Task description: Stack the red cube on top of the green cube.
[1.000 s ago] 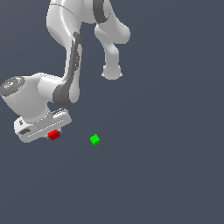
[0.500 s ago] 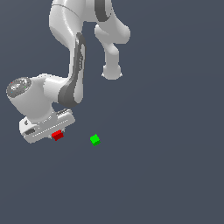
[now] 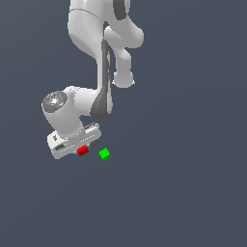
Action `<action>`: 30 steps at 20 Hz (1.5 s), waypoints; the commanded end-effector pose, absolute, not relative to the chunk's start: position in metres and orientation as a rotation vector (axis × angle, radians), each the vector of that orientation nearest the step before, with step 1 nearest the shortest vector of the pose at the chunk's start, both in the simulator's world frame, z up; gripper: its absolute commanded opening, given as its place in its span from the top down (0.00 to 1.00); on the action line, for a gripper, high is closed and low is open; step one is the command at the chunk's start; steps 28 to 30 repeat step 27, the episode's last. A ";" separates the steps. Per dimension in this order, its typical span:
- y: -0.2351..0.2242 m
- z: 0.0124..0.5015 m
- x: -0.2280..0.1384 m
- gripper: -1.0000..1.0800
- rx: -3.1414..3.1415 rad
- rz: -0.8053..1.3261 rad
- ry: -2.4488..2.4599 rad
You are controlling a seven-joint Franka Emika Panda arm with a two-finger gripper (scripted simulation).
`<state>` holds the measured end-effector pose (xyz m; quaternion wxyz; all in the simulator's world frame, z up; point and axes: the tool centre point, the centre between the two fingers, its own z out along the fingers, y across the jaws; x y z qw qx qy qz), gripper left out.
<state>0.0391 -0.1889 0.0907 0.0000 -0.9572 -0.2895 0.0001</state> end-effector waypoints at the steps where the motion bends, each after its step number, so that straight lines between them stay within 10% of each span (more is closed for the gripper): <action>1: -0.164 0.083 0.037 1.00 -3.007 -0.001 -0.910; 17: -0.093 0.060 0.037 1.00 -3.007 0.000 -0.910; 18: -0.093 0.060 0.037 0.04 -3.007 0.000 -0.910; 30: -0.093 0.060 0.037 0.04 -3.007 0.000 -0.910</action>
